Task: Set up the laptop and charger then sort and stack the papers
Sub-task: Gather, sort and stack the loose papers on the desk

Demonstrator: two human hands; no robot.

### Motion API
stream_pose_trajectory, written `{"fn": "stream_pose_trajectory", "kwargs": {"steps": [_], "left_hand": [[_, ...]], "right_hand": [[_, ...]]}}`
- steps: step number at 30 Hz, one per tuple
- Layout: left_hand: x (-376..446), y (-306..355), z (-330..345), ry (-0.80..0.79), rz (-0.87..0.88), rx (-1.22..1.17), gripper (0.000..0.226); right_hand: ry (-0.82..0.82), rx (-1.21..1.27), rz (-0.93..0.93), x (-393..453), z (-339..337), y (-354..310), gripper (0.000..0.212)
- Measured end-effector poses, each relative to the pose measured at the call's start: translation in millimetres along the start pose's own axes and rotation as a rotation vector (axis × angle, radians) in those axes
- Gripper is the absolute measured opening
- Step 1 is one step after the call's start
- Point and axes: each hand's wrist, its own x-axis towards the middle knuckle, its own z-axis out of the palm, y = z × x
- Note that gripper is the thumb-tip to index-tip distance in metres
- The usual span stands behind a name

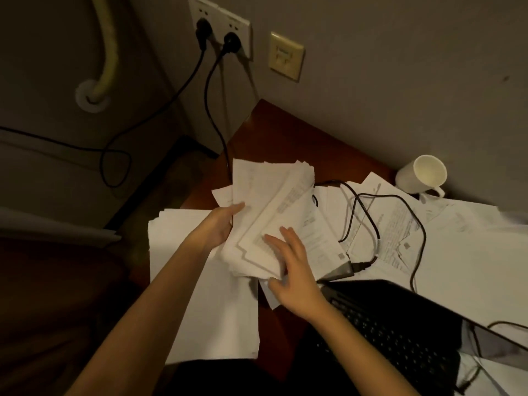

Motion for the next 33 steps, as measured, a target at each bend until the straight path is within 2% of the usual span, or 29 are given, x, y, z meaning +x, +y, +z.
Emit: {"fn": "stream_pose_trajectory", "kwargs": {"steps": [2, 3, 5, 7, 10, 12, 14, 17, 21, 24, 27, 33], "left_hand": [[1.4, -9.8, 2.9, 0.083, 0.051, 0.094, 0.030], [0.2, -14.4, 4.5, 0.113, 0.071, 0.146, 0.029], [-5.9, -21.2, 4.8, 0.144, 0.126, 0.230, 0.028], [-16.2, -25.8, 4.2, 0.132, 0.194, 0.280, 0.025], [-32.0, -31.6, -4.6, 0.073, 0.282, 0.356, 0.021], [-39.1, -35.0, -13.7, 0.055, 0.326, 0.405, 0.026], [-42.3, -37.4, -21.0, 0.094, 0.351, 0.410, 0.049], [-42.4, -41.6, -22.8, 0.205, 0.301, 0.388, 0.087], [-33.0, -53.8, -22.1, 0.311, 0.279, 0.397, 0.106], [-27.4, -60.5, -28.5, 0.342, 0.283, 0.363, 0.107], [-30.5, -66.9, -39.0, 0.297, 0.372, 0.441, 0.092], [-58.8, -62.6, -63.5, 0.167, 0.506, 0.403, 0.066]], "right_hand": [[-0.059, 0.090, 0.156, -10.3, 5.0, 8.9, 0.082], [-0.026, 0.156, 0.216, -11.9, 5.9, 9.9, 0.084], [0.161, 0.365, 0.351, -7.7, 3.9, 7.6, 0.076], [0.356, 0.583, 0.566, 3.1, -3.2, 5.4, 0.070], [0.447, 0.669, 0.768, 17.6, -17.4, 12.7, 0.078], [0.407, 0.553, 0.771, 23.6, -20.8, 22.4, 0.059], [0.332, 0.353, 0.753, 24.7, -19.7, 30.9, 0.041], [0.188, 0.211, 0.727, 22.3, -16.0, 35.6, 0.039], [0.054, 0.096, 0.703, 20.9, -13.2, 42.4, 0.044], [-0.026, 0.035, 0.688, 17.6, -13.9, 45.5, 0.045], [-0.074, -0.009, 0.656, 14.3, -8.2, 48.3, 0.046], [0.148, -0.080, 0.483, 20.0, 1.2, 37.1, 0.051]]}}
